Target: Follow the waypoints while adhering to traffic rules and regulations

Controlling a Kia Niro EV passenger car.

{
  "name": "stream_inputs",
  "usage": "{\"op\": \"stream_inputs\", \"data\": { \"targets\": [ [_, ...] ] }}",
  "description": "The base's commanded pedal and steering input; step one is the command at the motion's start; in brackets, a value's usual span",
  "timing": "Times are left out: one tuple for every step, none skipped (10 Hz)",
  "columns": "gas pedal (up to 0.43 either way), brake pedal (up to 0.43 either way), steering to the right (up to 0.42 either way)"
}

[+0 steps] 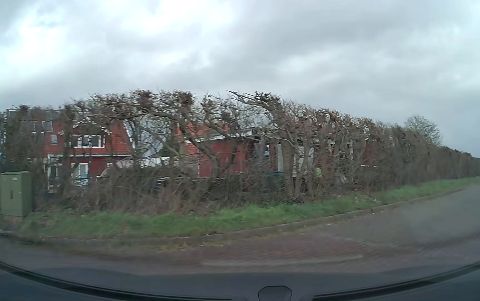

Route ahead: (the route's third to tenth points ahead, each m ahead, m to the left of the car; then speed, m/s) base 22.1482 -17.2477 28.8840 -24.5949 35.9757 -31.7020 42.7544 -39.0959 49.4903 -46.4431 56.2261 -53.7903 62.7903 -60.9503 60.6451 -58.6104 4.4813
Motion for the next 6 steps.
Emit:
{"op": "stream_inputs", "data": {
  "targets": [
    [0.118, 0.0, 0.468],
    [0.118, 0.0, 0.468],
    [0.118, 0.0, 0.465],
    [0.118, 0.0, 0.464],
    [0.118, 0.0, 0.458],
    [0.138, 0.0, 0.454]
  ]
}}
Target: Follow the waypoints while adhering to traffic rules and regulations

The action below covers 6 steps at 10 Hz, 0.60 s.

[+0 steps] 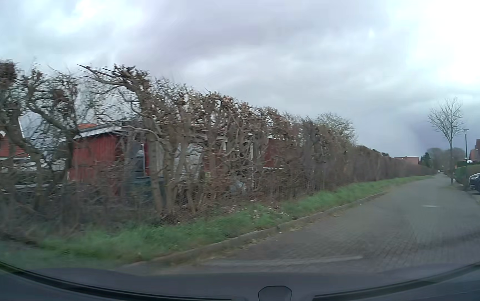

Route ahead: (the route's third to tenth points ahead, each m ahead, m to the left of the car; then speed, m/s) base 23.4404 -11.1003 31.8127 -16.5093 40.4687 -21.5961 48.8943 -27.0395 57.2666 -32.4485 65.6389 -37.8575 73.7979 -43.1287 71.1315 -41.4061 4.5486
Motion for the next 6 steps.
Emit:
{"op": "stream_inputs", "data": {
  "targets": [
    [0.138, 0.0, 0.448],
    [0.138, 0.0, 0.433],
    [0.138, 0.0, 0.422],
    [0.138, 0.0, 0.404],
    [0.138, 0.0, 0.381],
    [0.138, 0.0, 0.353]
  ]
}}
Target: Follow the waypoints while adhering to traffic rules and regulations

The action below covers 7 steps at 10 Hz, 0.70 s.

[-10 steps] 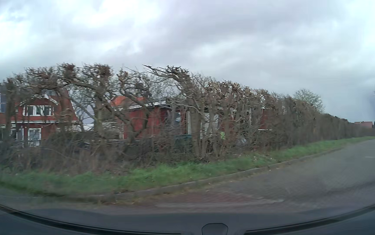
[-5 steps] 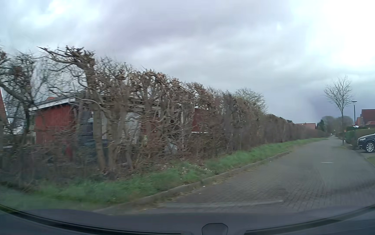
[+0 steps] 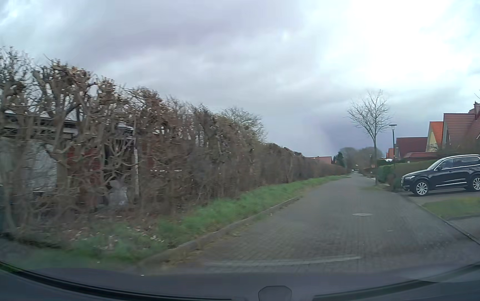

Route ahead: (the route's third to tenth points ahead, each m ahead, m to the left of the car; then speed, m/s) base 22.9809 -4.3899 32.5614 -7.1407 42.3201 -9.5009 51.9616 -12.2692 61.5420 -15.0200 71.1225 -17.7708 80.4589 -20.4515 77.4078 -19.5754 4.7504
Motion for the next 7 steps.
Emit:
{"op": "stream_inputs", "data": {
  "targets": [
    [0.138, 0.0, 0.322],
    [0.138, 0.0, 0.292],
    [0.138, 0.0, 0.267],
    [0.138, 0.0, 0.222],
    [0.138, 0.0, 0.185],
    [0.138, 0.0, 0.158],
    [0.138, 0.0, 0.142]
  ]
}}
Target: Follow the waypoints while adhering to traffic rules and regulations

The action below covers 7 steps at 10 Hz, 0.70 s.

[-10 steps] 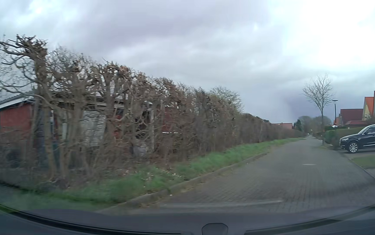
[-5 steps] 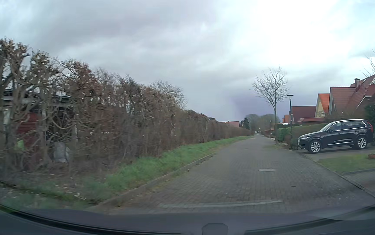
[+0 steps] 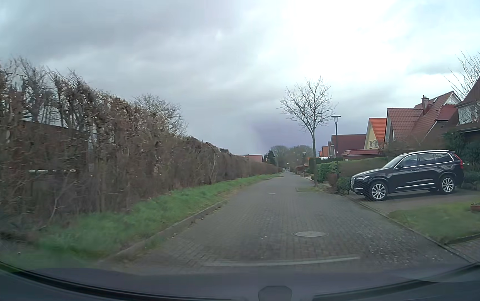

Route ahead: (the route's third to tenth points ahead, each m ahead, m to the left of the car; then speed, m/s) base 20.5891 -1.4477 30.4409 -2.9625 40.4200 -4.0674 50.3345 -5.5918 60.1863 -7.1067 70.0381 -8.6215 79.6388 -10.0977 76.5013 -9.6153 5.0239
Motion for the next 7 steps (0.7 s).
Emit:
{"op": "stream_inputs", "data": {
  "targets": [
    [0.138, 0.0, 0.116],
    [0.138, 0.0, 0.093],
    [0.138, 0.0, 0.08],
    [0.138, 0.0, 0.067],
    [0.13, 0.0, 0.06],
    [0.118, 0.0, 0.051],
    [0.098, 0.0, 0.041]
  ]
}}
